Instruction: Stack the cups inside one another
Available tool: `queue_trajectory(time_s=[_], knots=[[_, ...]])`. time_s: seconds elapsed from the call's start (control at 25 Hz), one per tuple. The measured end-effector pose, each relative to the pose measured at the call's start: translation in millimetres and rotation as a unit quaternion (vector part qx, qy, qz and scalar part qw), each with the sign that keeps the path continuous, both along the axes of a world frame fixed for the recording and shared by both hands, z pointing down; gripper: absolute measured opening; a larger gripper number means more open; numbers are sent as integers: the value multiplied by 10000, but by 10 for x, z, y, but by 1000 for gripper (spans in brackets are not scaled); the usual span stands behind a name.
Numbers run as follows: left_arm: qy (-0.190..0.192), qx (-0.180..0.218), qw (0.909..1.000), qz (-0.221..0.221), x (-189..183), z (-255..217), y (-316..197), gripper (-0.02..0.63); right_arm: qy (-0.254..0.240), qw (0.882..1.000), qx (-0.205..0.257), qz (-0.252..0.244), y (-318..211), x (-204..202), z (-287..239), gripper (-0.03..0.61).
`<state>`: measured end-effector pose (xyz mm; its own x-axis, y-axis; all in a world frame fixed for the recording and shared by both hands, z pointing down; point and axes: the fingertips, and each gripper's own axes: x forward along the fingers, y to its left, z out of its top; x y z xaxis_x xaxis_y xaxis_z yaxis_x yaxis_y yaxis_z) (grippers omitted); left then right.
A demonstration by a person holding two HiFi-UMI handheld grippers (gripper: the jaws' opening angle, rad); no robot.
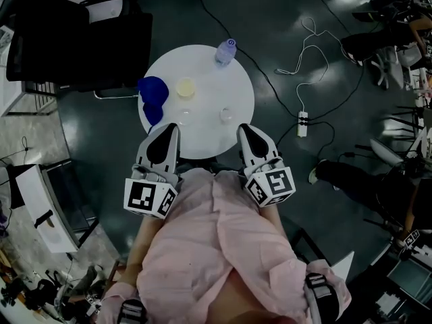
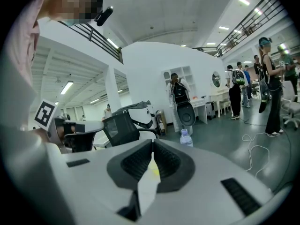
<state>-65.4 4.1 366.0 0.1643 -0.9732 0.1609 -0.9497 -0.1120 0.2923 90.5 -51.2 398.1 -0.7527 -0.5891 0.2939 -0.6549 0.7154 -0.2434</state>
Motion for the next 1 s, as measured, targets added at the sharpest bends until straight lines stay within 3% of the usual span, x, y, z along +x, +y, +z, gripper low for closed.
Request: queue_trajectory(time_s=[0.4, 0.64, 1.0], knots=[[2, 14, 10000, -21, 32, -3, 12, 18, -12, 10000, 7, -14, -3, 22, 0, 32], [-16, 6, 10000, -88, 12, -3, 40, 18, 158, 9995, -3, 274, -201, 170, 81, 34], [30, -91, 9998, -170, 60, 37, 40, 18, 459, 9914, -1065, 604, -697, 269, 830, 35]])
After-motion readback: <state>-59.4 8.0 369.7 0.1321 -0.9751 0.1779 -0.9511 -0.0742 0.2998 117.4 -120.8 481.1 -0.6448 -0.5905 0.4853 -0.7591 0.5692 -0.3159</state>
